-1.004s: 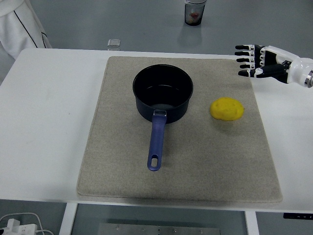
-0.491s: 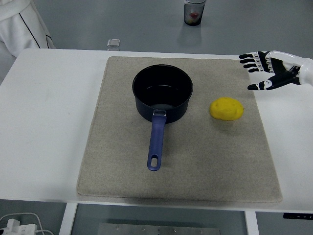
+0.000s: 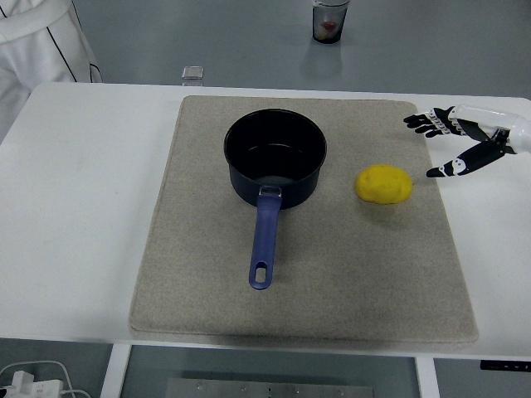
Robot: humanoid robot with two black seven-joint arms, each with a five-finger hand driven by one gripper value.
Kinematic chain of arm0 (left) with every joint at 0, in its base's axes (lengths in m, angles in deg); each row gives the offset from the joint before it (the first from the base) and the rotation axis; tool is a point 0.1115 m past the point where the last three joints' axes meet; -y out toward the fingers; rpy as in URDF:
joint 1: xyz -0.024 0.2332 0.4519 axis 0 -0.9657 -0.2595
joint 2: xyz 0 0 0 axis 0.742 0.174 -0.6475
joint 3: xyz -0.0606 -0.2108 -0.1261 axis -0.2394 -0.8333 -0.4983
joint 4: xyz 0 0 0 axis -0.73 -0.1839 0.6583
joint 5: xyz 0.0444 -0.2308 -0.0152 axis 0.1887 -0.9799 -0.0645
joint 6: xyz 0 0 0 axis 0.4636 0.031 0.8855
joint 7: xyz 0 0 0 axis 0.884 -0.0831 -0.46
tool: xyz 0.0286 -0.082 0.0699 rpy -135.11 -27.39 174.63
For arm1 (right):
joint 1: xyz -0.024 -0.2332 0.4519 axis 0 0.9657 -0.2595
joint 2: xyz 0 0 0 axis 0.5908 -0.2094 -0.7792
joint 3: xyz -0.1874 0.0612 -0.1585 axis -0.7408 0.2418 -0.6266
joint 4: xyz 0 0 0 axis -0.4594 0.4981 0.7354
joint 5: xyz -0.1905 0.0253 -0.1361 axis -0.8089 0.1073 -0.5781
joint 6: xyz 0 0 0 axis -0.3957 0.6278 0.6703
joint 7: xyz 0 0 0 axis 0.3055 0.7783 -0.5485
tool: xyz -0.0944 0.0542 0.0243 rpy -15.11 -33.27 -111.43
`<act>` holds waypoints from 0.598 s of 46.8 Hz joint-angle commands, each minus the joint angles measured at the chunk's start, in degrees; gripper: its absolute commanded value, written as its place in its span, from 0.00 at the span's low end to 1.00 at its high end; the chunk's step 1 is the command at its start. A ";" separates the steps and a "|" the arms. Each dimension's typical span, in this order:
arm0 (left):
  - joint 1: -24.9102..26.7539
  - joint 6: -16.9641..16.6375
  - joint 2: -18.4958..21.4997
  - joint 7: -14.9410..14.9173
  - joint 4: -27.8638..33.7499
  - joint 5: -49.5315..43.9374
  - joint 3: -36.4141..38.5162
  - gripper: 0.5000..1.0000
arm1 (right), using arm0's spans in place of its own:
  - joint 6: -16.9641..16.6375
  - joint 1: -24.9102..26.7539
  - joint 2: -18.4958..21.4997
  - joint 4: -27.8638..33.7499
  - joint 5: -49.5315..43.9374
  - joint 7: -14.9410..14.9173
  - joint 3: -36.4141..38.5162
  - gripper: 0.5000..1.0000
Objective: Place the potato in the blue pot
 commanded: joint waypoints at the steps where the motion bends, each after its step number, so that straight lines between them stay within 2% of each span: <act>1: 0.00 0.00 0.00 0.00 -0.03 0.01 0.00 0.99 | 1.87 0.18 0.51 -1.33 -0.09 0.01 -1.96 0.86; 8: 0.00 0.00 0.00 0.00 -0.03 0.01 0.00 0.99 | 6.18 0.09 0.60 -3.01 -0.44 0.01 -5.74 0.86; 17: 0.00 0.00 0.00 0.00 0.06 0.01 0.00 0.99 | 8.81 1.40 2.53 -3.62 -0.79 0.10 -5.83 0.86; 28: 0.00 0.00 0.00 0.00 0.06 0.01 0.00 0.99 | 9.35 1.67 3.59 -3.54 -1.58 0.62 -6.09 0.85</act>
